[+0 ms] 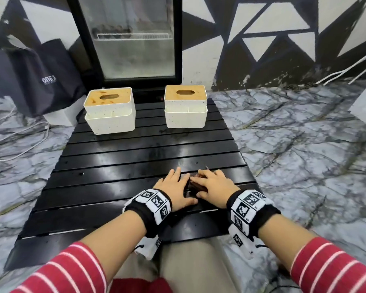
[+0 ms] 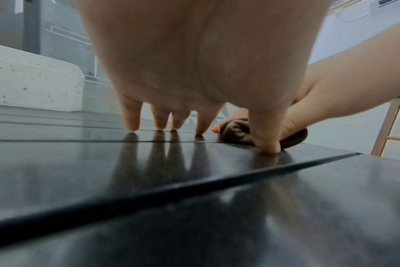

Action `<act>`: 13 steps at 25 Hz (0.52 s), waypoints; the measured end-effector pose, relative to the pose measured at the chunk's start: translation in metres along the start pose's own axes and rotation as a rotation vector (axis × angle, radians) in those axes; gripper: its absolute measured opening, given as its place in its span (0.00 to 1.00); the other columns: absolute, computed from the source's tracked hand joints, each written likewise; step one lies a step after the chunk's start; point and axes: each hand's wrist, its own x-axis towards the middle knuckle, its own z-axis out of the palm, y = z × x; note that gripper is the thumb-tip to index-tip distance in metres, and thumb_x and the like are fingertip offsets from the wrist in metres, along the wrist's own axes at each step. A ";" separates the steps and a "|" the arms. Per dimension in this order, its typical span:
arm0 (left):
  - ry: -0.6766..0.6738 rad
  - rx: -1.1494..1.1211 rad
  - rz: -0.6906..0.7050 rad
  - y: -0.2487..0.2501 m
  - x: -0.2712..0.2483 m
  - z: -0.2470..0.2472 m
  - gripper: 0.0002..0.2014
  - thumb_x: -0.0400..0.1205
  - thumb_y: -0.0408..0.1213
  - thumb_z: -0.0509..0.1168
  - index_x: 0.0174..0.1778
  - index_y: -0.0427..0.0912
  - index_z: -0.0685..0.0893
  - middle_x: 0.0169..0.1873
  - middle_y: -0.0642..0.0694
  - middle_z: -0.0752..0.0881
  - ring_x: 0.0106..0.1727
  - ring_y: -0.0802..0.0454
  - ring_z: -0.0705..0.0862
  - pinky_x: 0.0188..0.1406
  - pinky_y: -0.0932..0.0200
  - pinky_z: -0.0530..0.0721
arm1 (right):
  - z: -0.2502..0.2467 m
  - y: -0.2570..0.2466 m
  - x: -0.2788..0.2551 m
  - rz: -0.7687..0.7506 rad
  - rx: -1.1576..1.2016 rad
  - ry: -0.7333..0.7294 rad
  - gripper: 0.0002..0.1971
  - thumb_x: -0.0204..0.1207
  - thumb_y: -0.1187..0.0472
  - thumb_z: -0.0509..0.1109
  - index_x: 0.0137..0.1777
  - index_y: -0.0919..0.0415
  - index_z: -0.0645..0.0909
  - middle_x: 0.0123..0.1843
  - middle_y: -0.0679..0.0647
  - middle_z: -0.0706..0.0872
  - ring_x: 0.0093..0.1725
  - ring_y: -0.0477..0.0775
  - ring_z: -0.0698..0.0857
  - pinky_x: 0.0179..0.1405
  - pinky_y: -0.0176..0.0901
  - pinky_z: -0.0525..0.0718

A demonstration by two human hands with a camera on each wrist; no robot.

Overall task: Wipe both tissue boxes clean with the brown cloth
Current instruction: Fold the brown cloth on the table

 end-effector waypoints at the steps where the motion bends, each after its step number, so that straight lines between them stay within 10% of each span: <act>1: -0.004 0.007 -0.005 0.003 0.000 0.000 0.44 0.77 0.66 0.57 0.83 0.50 0.45 0.83 0.44 0.41 0.84 0.47 0.41 0.81 0.44 0.52 | 0.001 0.004 -0.004 0.000 0.006 0.002 0.27 0.79 0.48 0.61 0.76 0.36 0.58 0.80 0.45 0.56 0.76 0.60 0.56 0.70 0.62 0.69; 13: -0.004 -0.010 -0.007 0.011 -0.005 0.003 0.44 0.77 0.65 0.58 0.83 0.51 0.45 0.83 0.45 0.40 0.84 0.47 0.41 0.81 0.45 0.53 | 0.012 0.014 -0.017 0.026 0.062 0.023 0.26 0.79 0.48 0.61 0.76 0.38 0.59 0.81 0.43 0.53 0.77 0.61 0.56 0.73 0.60 0.66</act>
